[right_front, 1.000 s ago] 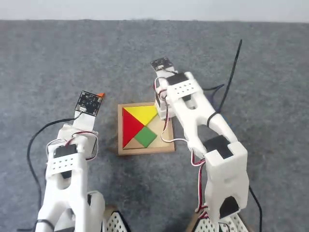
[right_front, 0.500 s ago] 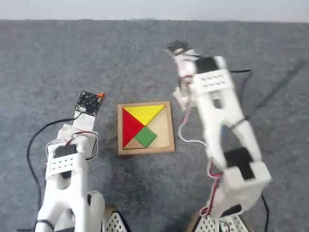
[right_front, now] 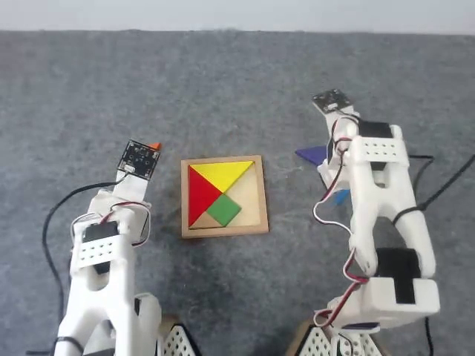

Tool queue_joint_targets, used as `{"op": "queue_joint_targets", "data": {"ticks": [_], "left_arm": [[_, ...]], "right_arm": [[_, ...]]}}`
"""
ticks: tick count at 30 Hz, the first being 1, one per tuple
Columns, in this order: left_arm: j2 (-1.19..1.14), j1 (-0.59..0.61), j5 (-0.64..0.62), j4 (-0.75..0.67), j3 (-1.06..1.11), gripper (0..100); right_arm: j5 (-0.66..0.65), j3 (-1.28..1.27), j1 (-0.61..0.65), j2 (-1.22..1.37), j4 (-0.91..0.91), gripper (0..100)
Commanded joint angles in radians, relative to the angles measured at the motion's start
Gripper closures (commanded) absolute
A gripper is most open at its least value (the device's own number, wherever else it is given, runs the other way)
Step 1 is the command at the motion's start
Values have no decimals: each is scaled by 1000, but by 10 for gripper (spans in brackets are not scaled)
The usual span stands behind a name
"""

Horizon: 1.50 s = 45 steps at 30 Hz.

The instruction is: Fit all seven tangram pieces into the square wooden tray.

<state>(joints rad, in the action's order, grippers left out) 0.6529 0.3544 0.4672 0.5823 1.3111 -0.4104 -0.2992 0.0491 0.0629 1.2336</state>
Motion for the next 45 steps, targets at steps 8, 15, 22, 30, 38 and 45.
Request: {"op": "queue_joint_targets", "data": {"ticks": [8,15,22,30,38,45], "left_arm": [[34,3,11,-17,-10,987],[34,3,11,-17,-10,987],[34,5,11,-17,-10,987],[34,5,12,-17,-10,987],[34,5,12,-17,-10,987],[34,5,12,-17,-10,987]], "right_arm": [[-37,5,-35,159,-188,772],[-37,5,-36,200,-202,772],[-29,25,45,200,-194,768],[-6,52,61,142,-147,627],[-6,46,59,-65,-35,612],[-8,46,33,-191,61,612]]}}
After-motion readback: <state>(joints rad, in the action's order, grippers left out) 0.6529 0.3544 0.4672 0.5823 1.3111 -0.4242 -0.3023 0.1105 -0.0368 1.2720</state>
